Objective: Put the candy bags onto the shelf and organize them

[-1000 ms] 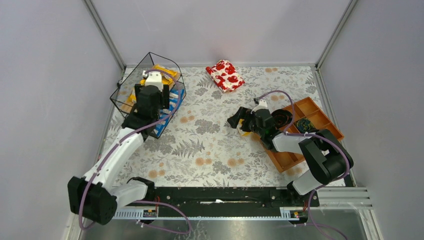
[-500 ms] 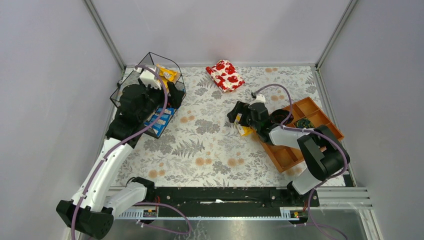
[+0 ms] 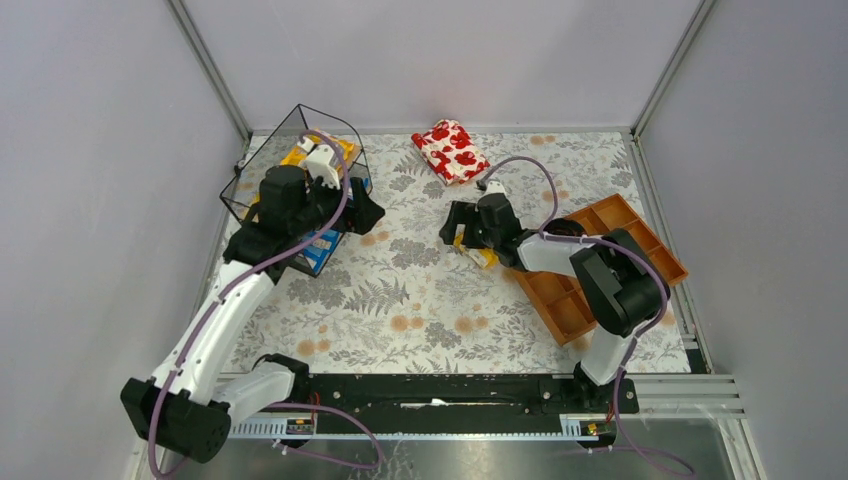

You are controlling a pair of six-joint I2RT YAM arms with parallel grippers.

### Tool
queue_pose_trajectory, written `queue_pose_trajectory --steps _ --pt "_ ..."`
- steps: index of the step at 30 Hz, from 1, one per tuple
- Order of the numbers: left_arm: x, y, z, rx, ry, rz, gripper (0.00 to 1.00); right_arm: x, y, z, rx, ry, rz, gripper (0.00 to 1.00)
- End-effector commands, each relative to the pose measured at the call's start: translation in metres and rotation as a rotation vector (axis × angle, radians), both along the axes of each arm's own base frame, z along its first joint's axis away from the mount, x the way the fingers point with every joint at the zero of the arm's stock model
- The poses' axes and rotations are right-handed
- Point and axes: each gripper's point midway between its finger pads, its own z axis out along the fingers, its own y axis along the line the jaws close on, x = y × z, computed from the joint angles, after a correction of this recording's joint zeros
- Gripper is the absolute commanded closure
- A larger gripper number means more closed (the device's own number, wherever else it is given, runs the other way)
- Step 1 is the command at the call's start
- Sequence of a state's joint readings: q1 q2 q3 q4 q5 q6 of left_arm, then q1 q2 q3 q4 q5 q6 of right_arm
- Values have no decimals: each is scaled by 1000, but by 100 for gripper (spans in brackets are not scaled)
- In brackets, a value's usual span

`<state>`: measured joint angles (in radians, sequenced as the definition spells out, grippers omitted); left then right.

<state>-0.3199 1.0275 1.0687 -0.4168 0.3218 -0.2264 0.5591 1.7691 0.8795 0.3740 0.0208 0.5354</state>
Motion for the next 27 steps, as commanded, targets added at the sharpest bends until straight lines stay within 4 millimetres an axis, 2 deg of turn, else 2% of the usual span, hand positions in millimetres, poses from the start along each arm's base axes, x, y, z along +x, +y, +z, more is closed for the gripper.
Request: queue_pose_trajectory --steps 1,4,7,11,13,16,19,22,24,27 --pt "-1 -9 0 -31 61 -29 21 -21 52 10 114 -1 286 0" --pt "4 -10 -16 -55 138 9 22 -41 79 17 191 -3 457 0" --pt "7 -15 -37 -102 228 45 24 -62 97 34 288 -33 605 0" --pt "6 -31 -58 -237 334 45 27 -75 98 59 363 -123 664 0" --pt "4 -43 -65 -327 377 20 28 -72 90 69 344 -189 620 0" --pt "1 -60 -77 -433 454 -12 33 -64 64 73 269 -270 480 0" --pt "-4 -75 -97 -457 536 7 34 -45 25 70 169 -301 252 0" --pt "-11 -94 -111 -482 553 22 35 -31 -9 65 153 -280 70 0" --pt "-14 -102 -122 -519 573 39 37 -26 -19 60 186 -246 15 0" --pt "-11 -104 -145 -548 621 93 44 -23 -16 51 258 -177 23 1"
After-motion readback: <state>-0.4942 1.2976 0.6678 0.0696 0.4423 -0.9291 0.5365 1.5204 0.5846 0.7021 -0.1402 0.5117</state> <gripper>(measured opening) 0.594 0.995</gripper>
